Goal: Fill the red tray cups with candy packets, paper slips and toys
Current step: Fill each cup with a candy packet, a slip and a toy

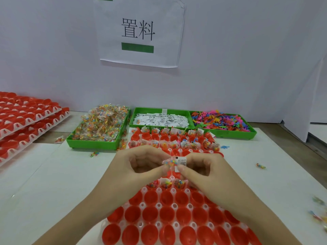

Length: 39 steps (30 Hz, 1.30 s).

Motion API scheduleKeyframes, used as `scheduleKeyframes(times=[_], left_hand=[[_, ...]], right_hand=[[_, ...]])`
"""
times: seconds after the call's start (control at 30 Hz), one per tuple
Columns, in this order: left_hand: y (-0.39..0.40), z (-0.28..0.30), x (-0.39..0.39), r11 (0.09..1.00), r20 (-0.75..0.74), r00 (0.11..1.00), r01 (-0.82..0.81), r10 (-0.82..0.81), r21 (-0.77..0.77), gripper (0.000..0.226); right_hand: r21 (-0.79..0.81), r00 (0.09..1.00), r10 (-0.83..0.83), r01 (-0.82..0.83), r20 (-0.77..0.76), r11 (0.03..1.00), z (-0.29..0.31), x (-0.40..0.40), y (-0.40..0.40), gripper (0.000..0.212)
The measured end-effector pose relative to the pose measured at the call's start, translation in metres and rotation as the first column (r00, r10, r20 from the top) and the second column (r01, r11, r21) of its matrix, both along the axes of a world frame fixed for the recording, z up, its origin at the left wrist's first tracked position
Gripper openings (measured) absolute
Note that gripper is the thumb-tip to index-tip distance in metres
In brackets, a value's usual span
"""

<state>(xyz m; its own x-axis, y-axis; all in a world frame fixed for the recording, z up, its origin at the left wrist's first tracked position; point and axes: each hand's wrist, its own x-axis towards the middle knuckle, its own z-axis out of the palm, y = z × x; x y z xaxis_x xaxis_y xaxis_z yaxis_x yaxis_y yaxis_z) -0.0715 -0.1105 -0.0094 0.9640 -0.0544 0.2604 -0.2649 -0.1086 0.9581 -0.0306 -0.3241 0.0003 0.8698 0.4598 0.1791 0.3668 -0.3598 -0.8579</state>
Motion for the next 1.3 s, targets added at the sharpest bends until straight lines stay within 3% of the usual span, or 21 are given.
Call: scheduleKeyframes(times=[0.23,0.37,0.63,0.93,1.17,1.3], left_hand=[[0.000,-0.006,0.003,0.996,-0.037,0.999,-0.015,0.018,0.093,0.027],[0.004,-0.005,0.002,0.980,-0.010,1.000,-0.003,0.005,0.200,0.024],[-0.001,-0.007,-0.002,0.915,0.217,0.976,-0.112,0.027,0.387,0.023],[-0.009,-0.009,-0.004,0.936,0.180,0.982,-0.122,0.065,0.330,0.012],[-0.005,-0.009,-0.001,0.967,0.095,0.994,-0.068,0.046,0.245,0.011],[0.004,-0.005,0.004,0.981,0.063,0.995,-0.088,0.078,0.174,0.010]], right_hand=[[-0.181,0.992,0.082,-0.063,0.095,0.981,-0.001,-0.010,-0.003,0.018],[-0.220,0.991,0.125,-0.114,0.039,0.969,0.002,-0.014,-0.004,0.020],[-0.154,0.994,0.110,-0.107,0.007,0.982,-0.003,-0.013,-0.005,0.018],[-0.104,0.994,0.091,-0.085,0.055,0.991,-0.006,-0.009,-0.003,0.019],[-0.044,0.997,0.075,-0.075,0.003,0.996,0.000,-0.006,-0.009,0.029],[0.014,0.988,-0.115,0.114,0.102,0.993,0.016,0.017,-0.031,0.031]])
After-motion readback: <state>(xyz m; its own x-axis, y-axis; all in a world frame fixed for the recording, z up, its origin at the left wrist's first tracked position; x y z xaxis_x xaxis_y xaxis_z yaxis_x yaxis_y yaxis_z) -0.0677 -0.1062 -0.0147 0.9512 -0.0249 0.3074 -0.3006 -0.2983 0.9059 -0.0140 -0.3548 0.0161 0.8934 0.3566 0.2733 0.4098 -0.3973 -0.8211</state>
